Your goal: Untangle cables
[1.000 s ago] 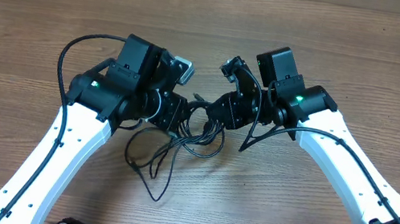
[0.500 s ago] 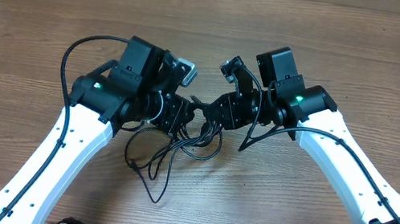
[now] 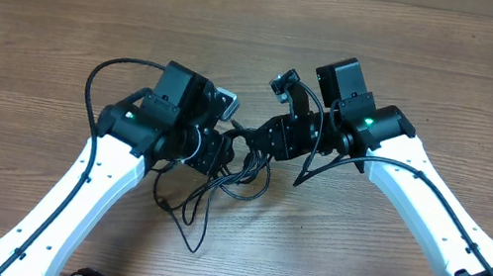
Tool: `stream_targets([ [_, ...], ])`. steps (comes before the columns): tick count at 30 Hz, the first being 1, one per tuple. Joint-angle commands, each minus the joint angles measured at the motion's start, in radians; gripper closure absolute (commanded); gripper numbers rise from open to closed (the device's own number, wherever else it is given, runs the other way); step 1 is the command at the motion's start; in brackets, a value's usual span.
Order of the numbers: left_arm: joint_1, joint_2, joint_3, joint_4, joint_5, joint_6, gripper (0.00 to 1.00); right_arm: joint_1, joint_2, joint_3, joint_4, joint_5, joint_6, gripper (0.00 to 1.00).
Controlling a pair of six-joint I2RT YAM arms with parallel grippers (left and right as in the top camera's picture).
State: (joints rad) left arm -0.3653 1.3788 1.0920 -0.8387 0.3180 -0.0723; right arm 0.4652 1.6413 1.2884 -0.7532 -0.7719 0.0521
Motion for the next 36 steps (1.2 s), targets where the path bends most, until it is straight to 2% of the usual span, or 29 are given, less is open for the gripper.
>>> stream_targets([
  [1,-0.005,-0.01,-0.032,0.036,-0.014,-0.04,0.42,0.003,-0.003,0.002,0.002,-0.101,0.005,0.96],
  [5,-0.005,-0.01,-0.054,0.062,-0.014,-0.042,0.42,0.002,-0.003,0.002,0.001,-0.121,0.005,0.96],
  [6,-0.005,-0.01,-0.058,0.067,-0.014,-0.048,0.49,0.0,-0.003,0.002,0.0,-0.121,0.005,0.96],
  [8,-0.005,-0.01,-0.063,0.076,-0.014,-0.048,0.75,-0.005,-0.003,0.002,-0.005,-0.121,0.005,0.96],
  [10,-0.005,-0.01,-0.064,0.08,-0.014,-0.048,0.96,-0.012,-0.003,0.002,-0.011,-0.119,0.004,0.96],
  [18,0.03,-0.011,-0.053,0.089,-0.014,-0.068,0.96,-0.016,-0.003,0.001,-0.131,0.191,-0.035,0.96],
  [26,0.045,-0.012,-0.042,0.121,-0.012,-0.126,0.96,0.02,-0.003,0.001,-0.261,0.179,-0.187,0.96],
  [31,0.045,-0.012,-0.042,0.123,-0.015,-0.146,0.96,0.026,-0.003,0.001,-0.299,0.152,-0.193,0.96],
  [36,0.045,-0.012,-0.042,0.142,-0.021,-0.221,0.96,0.026,-0.003,0.002,-0.304,0.123,-0.193,0.96],
])
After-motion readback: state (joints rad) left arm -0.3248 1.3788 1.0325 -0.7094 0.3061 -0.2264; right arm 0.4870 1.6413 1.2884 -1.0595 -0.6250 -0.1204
